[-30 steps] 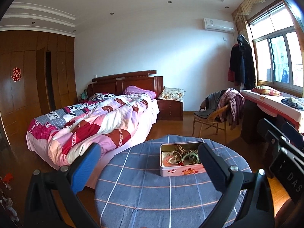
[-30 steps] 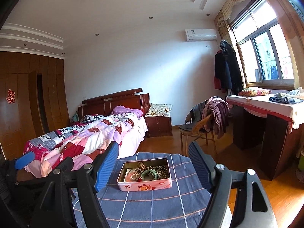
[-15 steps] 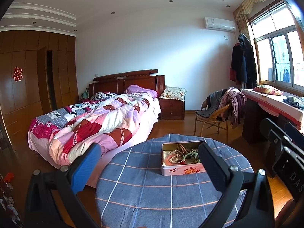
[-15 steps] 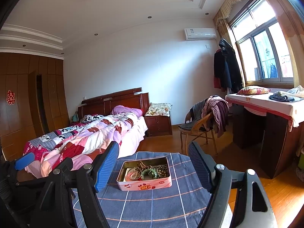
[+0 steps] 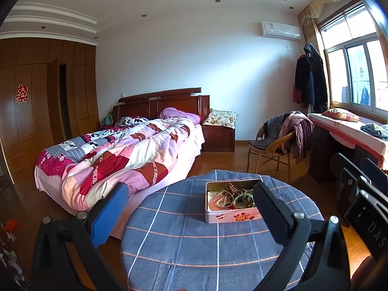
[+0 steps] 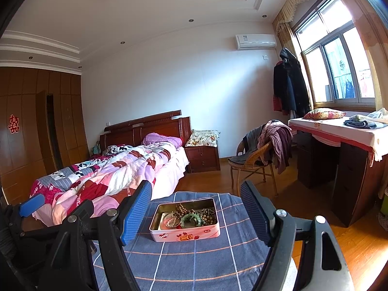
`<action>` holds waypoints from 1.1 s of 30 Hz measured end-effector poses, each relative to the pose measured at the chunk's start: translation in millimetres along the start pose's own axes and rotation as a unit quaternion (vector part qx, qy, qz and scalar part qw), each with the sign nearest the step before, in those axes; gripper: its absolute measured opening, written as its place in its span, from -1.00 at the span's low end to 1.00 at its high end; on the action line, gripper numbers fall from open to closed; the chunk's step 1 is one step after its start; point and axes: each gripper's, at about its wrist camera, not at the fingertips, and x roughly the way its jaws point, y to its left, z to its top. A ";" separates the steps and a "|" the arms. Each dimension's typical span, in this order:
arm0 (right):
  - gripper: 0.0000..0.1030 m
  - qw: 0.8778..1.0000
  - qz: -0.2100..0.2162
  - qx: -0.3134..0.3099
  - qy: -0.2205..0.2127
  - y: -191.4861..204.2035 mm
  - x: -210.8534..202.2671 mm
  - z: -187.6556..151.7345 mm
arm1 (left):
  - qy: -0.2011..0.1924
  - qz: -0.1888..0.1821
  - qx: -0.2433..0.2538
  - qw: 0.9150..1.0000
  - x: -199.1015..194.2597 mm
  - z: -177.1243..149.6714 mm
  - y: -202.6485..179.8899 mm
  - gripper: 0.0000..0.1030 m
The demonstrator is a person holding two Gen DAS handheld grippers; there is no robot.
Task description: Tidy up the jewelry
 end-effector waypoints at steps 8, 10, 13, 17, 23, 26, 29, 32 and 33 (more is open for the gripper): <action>0.47 1.000 -0.001 0.002 -0.001 0.6 -1.1 -3.2 | 0.005 0.003 0.004 1.000 2.6 0.1 -3.6 1.00; 0.48 1.000 0.000 0.002 0.000 0.8 -0.9 -3.3 | 0.005 0.003 0.004 1.000 2.3 -0.4 -3.9 1.00; 0.48 1.000 -0.002 0.001 0.000 -0.1 -1.1 -3.6 | 0.004 0.009 0.004 1.000 2.7 -0.7 -4.3 1.00; 0.48 1.000 -0.001 0.001 0.002 0.0 -1.6 -4.7 | 0.016 0.017 -0.004 1.000 8.3 -1.7 -2.9 1.00; 0.47 1.000 -0.001 0.002 0.005 0.2 -0.3 -5.8 | 0.023 0.024 -0.012 0.999 11.4 -3.5 1.8 1.00; 0.48 1.000 0.001 0.002 0.010 -2.4 2.1 -6.6 | 0.019 0.000 -0.025 0.999 9.2 -4.4 5.2 1.00; 0.48 1.000 0.001 0.003 0.014 -3.6 4.7 -7.7 | 0.014 0.012 -0.015 1.000 9.4 -5.8 3.6 1.00; 0.47 1.000 0.001 0.002 0.018 -2.8 7.1 -9.1 | 0.020 0.015 -0.016 1.000 13.2 -6.6 4.7 1.00; 0.48 1.000 0.001 0.001 0.019 -3.1 8.2 -10.0 | 0.026 0.009 -0.021 0.999 15.5 -6.9 6.1 1.00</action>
